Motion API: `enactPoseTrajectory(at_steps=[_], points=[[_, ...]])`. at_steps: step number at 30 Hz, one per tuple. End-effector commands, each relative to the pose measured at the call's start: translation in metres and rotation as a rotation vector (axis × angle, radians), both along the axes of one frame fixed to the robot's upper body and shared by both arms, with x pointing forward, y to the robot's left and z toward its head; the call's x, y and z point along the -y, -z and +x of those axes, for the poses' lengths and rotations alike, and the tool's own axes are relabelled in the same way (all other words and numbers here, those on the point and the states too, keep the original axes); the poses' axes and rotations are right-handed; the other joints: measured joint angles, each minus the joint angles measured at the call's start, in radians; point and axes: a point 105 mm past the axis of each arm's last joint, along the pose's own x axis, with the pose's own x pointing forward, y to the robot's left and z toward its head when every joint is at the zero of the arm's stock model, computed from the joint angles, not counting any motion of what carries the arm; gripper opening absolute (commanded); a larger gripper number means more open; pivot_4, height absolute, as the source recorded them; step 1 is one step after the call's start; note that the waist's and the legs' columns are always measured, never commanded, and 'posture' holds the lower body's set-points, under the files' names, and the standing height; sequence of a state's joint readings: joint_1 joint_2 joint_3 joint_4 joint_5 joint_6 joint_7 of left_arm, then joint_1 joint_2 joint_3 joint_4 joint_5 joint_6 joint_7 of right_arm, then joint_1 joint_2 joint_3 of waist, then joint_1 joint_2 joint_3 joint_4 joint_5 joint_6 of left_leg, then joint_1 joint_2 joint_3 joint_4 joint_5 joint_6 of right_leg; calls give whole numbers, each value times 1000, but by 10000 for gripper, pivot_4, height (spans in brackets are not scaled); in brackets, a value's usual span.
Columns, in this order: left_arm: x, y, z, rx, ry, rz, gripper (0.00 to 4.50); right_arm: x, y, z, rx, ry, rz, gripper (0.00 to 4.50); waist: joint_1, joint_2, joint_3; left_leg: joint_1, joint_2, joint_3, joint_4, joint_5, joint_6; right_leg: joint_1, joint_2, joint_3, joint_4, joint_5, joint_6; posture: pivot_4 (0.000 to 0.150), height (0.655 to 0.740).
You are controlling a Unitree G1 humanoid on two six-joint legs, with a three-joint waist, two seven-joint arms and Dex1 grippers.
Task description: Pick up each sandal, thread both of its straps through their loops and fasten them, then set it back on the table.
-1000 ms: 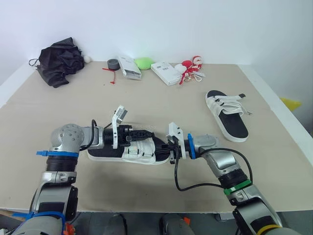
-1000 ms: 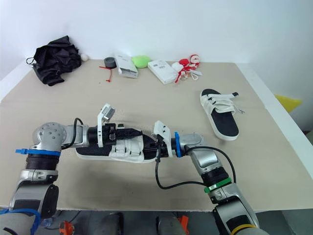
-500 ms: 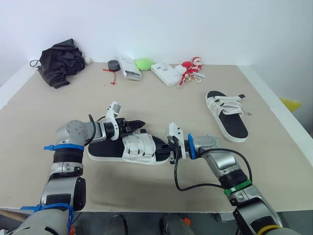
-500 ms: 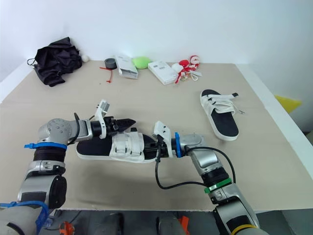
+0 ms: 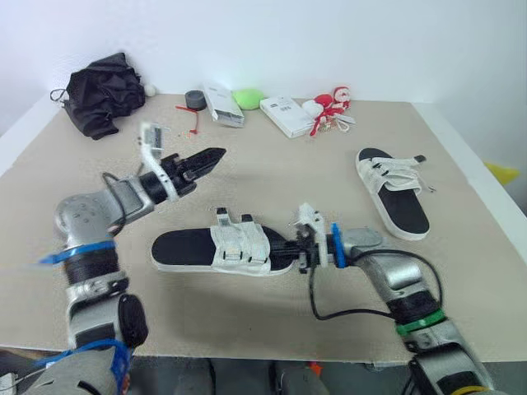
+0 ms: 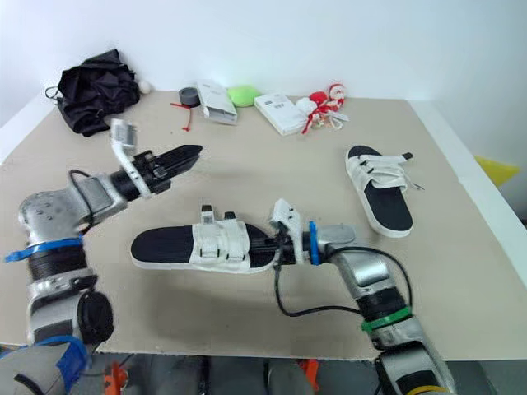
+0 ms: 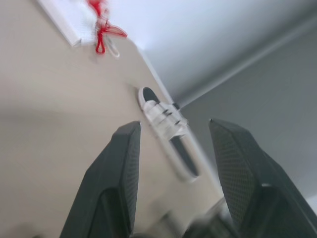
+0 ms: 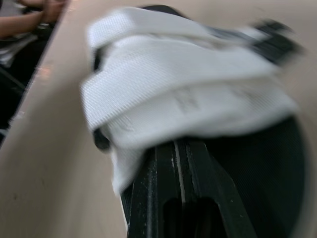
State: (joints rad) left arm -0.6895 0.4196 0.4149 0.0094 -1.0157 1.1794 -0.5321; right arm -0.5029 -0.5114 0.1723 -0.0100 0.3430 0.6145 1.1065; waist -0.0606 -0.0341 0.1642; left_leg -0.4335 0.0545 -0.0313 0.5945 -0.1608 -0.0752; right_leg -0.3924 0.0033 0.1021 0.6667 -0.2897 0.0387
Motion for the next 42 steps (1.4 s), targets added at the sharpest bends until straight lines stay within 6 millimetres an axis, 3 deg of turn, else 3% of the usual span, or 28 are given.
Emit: enactPoseTrajectory(at_steps=[1,4,9,16,23,30,34,39,40,42], points=[[11,-4,-43,274,166,205,22510,8,-38,-6,93,24,30,0,2,1,1,-1,0,0,0,0,0,-1,0,0,0,0,0,1500,7380],[-1,8,-62,369,222,305,22510,16,-54,-12,139,34,16,0,13,3,6,-3,0,1,-2,-2,0,-6,0,1,0,-1,-2,1500,7380],[-21,29,-76,390,235,429,22510,36,-68,-25,204,50,-25,0,14,3,13,-7,0,2,-2,-3,3,-9,-1,0,0,-2,-2,1500,7380],[-34,80,-83,392,249,630,22510,38,-95,-71,223,-48,113,0,16,3,15,-10,-2,2,2,-6,8,-9,-3,0,0,-4,1,1500,7380],[-16,100,-84,428,333,636,22510,37,-93,-73,195,24,173,0,16,2,15,-10,-2,2,8,-5,10,-7,-3,0,0,-5,7,1500,7380],[2,103,-81,456,411,629,22510,37,-85,-71,174,71,170,0,16,3,15,-10,-2,2,8,-2,13,-7,-2,0,2,-3,8,1500,7380],[24,98,-75,492,457,607,22510,37,-83,-69,174,86,173,0,16,2,15,-10,-2,2,9,-2,13,-7,-2,0,3,-3,8,1500,7380],[39,107,-67,502,482,643,22510,35,-83,-68,180,96,177,0,16,3,15,-9,-3,1,13,-2,13,-7,-2,0,8,-3,8,1500,7380],[44,108,-66,495,493,623,17416,35,-84,-68,182,100,178,0,14,3,15,-9,-3,1,14,-2,13,-7,-2,1,9,-3,8,1500,7380],[51,111,-68,484,520,601,16416,35,-84,-67,188,105,181,0,15,3,15,-9,-3,1,16,-2,14,-7,-1,1,13,-3,8,1500,7380]])
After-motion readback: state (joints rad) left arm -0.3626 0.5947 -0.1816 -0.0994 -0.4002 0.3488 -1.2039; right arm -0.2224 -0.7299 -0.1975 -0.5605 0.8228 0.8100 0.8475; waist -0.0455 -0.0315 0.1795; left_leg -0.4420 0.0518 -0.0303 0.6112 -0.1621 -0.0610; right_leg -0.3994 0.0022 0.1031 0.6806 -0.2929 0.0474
